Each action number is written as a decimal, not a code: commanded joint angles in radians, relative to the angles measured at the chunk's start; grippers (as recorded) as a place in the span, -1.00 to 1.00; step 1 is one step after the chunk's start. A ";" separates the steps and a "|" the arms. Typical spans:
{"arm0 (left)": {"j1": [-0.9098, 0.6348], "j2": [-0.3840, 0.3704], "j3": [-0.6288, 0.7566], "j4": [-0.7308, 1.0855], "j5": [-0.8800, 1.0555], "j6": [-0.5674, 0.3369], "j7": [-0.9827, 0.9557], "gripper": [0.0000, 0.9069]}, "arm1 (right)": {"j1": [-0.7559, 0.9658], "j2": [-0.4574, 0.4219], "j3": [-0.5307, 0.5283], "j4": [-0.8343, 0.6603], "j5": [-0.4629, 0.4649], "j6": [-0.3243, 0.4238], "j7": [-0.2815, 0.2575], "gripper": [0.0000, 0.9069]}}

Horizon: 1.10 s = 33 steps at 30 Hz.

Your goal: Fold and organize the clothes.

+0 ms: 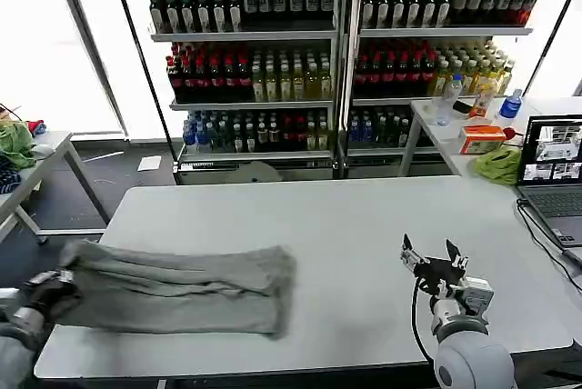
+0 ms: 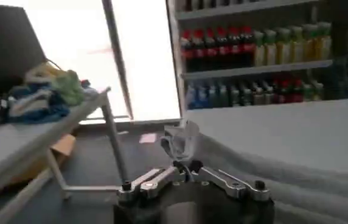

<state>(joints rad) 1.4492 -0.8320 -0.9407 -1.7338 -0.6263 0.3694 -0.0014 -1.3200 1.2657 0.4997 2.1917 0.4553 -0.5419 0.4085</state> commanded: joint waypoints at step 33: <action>-0.132 -0.209 0.469 -0.169 0.233 0.063 -0.044 -1.00 | -0.151 0.056 0.058 0.081 -0.026 0.026 0.006 1.00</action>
<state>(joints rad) 1.3652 -0.9480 -0.6838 -1.8882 -0.4422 0.4200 -0.0360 -1.4451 1.3143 0.5513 2.2644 0.4326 -0.5178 0.4152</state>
